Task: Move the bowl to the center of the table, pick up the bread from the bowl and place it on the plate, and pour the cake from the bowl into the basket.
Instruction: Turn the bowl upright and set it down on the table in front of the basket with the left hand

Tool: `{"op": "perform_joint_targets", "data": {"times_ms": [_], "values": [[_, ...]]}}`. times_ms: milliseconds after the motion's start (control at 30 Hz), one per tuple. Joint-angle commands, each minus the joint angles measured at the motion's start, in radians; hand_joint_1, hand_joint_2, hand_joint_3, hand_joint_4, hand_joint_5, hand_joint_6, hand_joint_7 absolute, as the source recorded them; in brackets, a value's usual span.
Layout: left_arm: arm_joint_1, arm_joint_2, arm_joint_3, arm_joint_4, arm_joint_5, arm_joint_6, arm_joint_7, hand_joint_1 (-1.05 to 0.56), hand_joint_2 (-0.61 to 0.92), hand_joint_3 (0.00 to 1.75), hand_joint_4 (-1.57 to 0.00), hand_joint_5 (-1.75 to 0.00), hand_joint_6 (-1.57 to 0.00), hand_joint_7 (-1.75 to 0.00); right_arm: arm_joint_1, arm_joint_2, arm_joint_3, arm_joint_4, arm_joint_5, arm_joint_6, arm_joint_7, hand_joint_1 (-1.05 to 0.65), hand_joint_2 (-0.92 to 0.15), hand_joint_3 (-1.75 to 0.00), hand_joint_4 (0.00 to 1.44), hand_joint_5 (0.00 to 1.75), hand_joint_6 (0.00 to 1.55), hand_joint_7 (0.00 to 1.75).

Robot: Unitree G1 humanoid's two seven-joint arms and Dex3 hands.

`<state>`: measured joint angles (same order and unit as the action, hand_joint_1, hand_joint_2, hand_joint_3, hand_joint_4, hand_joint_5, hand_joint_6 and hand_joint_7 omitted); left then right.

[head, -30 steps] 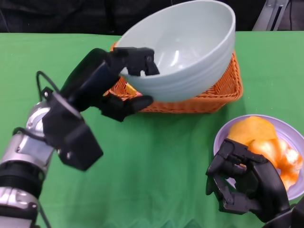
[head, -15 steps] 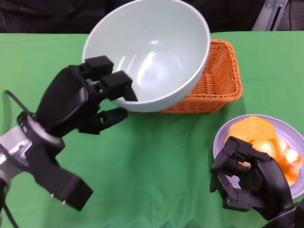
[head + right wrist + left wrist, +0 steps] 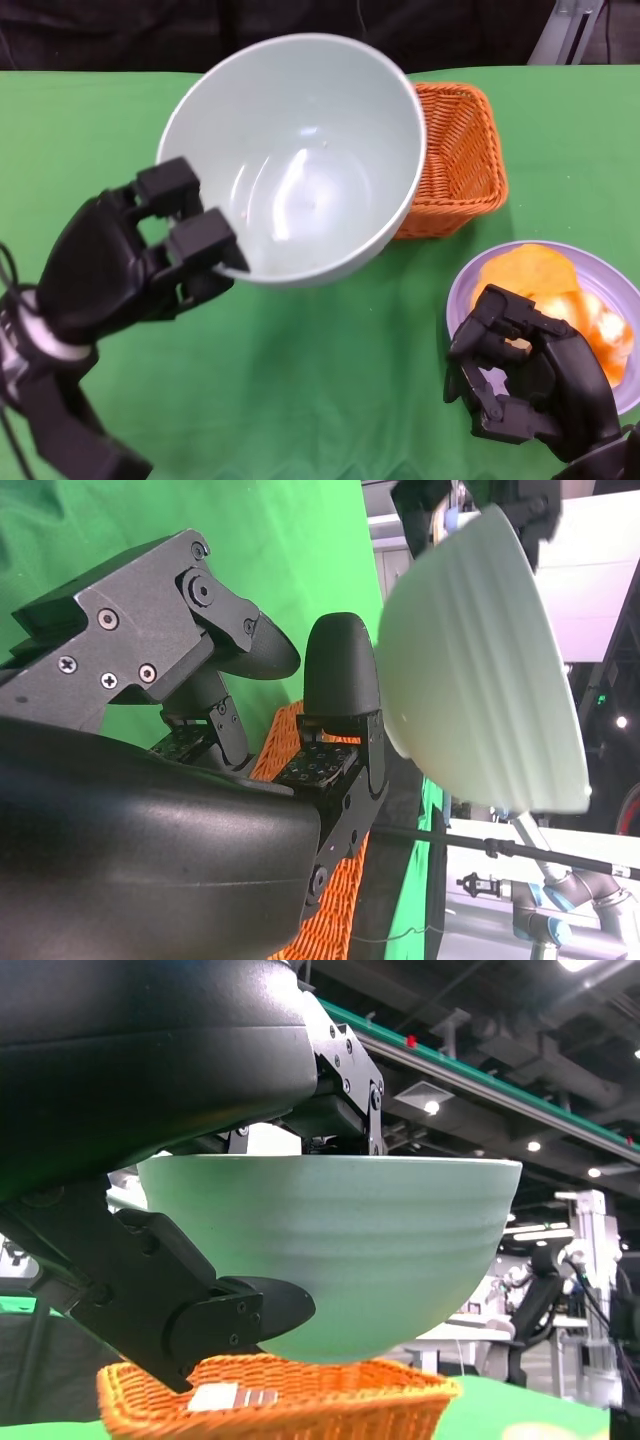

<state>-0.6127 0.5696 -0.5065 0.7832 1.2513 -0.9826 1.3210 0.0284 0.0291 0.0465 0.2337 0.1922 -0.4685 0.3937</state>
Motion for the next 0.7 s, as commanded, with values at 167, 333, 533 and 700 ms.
{"op": "perform_joint_targets", "data": {"times_ms": [167, 333, 533, 700], "values": [[0.060, 0.063, -0.077, -0.033, 0.005, 0.017, 0.128, -0.09, 0.60, 0.99, -0.59, -1.75, -0.57, -1.55, -0.006, -0.016, -0.018, 0.007, 0.001, -0.008, -0.007, -0.08, -0.58, -1.12, 0.73, 1.71, 0.67, 1.44], [0.093, 0.076, -0.128, -0.039, 0.015, 0.027, 0.174, -0.07, 0.60, 0.93, -0.58, -1.75, -0.55, -1.58, -0.005, -0.017, -0.019, 0.001, 0.004, 0.003, -0.007, -0.08, -0.58, -1.12, 0.73, 1.71, 0.67, 1.43], [0.111, 0.084, -0.192, -0.028, 0.046, 0.057, 0.219, -0.05, 0.64, 0.78, -0.59, -1.75, -0.47, -1.73, -0.008, -0.018, -0.025, 0.004, 0.002, -0.002, -0.007, -0.08, -0.59, -1.11, 0.74, 1.70, 0.68, 1.42], [0.119, 0.077, -0.231, -0.018, 0.057, 0.067, 0.238, -0.07, 0.73, 0.59, -0.56, -1.75, -0.41, -1.74, -0.007, -0.018, -0.027, 0.002, 0.000, -0.004, -0.003, -0.08, -0.58, -1.11, 0.74, 1.70, 0.67, 1.43]]}}
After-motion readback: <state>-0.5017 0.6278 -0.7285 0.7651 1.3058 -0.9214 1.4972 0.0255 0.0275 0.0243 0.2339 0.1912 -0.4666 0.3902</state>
